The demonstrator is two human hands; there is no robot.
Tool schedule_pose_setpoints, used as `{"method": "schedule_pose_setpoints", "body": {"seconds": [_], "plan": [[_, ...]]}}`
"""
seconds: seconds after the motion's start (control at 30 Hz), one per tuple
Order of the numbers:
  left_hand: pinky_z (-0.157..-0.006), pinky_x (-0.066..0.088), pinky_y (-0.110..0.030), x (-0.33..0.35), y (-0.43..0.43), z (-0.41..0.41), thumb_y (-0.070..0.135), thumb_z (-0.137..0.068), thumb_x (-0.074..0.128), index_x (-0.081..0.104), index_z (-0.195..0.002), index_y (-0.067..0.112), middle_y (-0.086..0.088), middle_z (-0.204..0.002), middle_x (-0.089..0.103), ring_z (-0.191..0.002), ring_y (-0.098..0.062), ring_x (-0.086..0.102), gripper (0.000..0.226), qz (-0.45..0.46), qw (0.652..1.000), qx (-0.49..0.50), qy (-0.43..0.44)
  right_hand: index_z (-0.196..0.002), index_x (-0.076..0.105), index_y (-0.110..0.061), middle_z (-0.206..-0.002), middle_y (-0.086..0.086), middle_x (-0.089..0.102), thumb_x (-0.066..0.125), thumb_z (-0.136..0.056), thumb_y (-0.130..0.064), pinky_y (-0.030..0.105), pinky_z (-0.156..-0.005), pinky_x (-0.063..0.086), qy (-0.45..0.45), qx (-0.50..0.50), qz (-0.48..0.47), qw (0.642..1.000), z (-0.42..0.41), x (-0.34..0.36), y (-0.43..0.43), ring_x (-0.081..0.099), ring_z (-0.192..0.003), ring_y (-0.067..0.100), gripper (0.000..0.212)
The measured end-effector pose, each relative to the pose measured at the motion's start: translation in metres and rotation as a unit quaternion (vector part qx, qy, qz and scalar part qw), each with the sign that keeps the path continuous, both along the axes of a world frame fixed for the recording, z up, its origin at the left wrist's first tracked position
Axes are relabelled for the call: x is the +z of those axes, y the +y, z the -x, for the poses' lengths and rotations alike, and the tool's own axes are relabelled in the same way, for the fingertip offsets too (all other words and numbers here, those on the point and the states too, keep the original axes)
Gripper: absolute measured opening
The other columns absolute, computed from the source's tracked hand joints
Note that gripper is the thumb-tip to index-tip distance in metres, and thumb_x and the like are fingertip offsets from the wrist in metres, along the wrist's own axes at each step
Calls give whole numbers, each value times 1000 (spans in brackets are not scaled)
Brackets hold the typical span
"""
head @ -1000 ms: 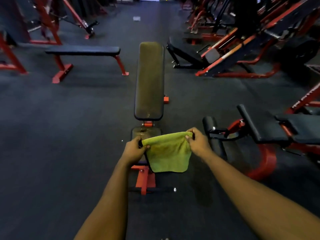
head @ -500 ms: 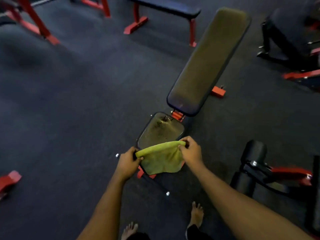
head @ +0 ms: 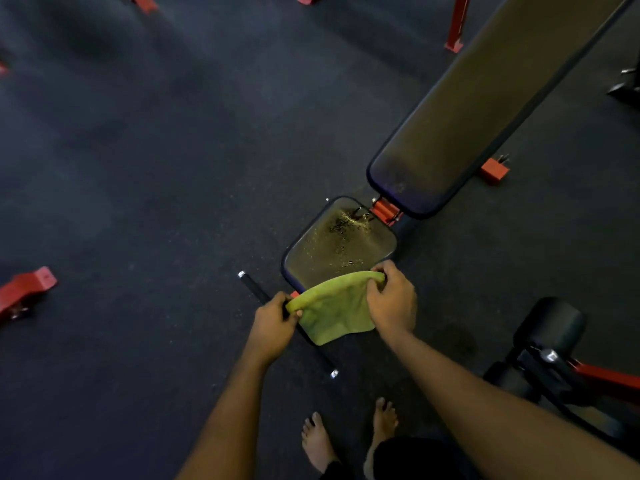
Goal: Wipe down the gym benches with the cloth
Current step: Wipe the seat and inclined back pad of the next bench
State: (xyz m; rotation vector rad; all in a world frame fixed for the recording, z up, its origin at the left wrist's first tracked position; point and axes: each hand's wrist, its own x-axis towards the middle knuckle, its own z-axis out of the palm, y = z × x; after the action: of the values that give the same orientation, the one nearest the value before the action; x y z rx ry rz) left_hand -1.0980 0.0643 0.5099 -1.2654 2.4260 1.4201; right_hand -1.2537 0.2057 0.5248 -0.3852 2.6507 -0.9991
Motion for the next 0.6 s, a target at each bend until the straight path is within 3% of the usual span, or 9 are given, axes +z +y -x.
{"method": "schedule_pose_setpoints", "body": {"seconds": [0.17,0.27,0.33,0.4,0.43,0.53,0.6], "plan": [[-73,48,-28,-55,-29,19,13,-90,63,63,-91,15,-2,-86,69,-85,-17,64,3,-86,991,-73,-78,-107,60,-23,-104,-6,58,60,-90,-17,38,-79,53,79,68,47,993,17,-57,-36,57,-93,12,18],[-77,47,-24,-107,-56,34,9,-91,58,68,-96,16,-3,-99,70,-93,-16,63,13,-77,992,-55,-78,-122,60,-22,-116,-5,58,56,-94,-17,42,-89,48,97,162,91,978,30,-122,-65,51,-107,14,28],[-79,42,-22,-145,-71,47,9,-96,54,65,-112,11,-4,-110,67,-100,-16,59,20,-17,999,34,-14,-143,44,-34,-137,-8,52,50,-99,-30,45,-97,40,99,251,43,962,31,-171,-81,44,-124,17,44],[-89,38,-23,-181,-83,58,15,-101,48,59,-128,11,-2,-120,61,-111,-14,53,29,20,993,100,57,-155,14,-43,-160,-12,26,39,-101,-48,50,-105,25,130,303,-68,942,26,-215,-90,22,-146,19,60],[-96,37,-24,-204,-88,65,20,-103,45,54,-135,14,-1,-129,58,-117,-10,49,34,23,990,108,84,-156,8,-42,-164,-12,16,34,-100,-54,52,-109,19,161,298,-100,936,24,-235,-91,14,-150,21,63],[-111,34,-30,-259,-100,77,31,-106,37,48,-144,20,2,-145,48,-131,-8,42,41,11,982,112,152,-157,11,-38,-165,-9,13,29,-97,-61,51,-115,11,221,264,-93,934,19,-260,-92,8,-153,21,66],[-107,42,-34,-286,-102,86,31,-106,35,56,-135,22,1,-134,58,-125,-11,52,36,19,963,142,227,-156,17,-38,-165,-8,15,29,-96,-64,52,-116,12,247,257,-80,931,18,-268,-92,8,-153,20,66]]}}
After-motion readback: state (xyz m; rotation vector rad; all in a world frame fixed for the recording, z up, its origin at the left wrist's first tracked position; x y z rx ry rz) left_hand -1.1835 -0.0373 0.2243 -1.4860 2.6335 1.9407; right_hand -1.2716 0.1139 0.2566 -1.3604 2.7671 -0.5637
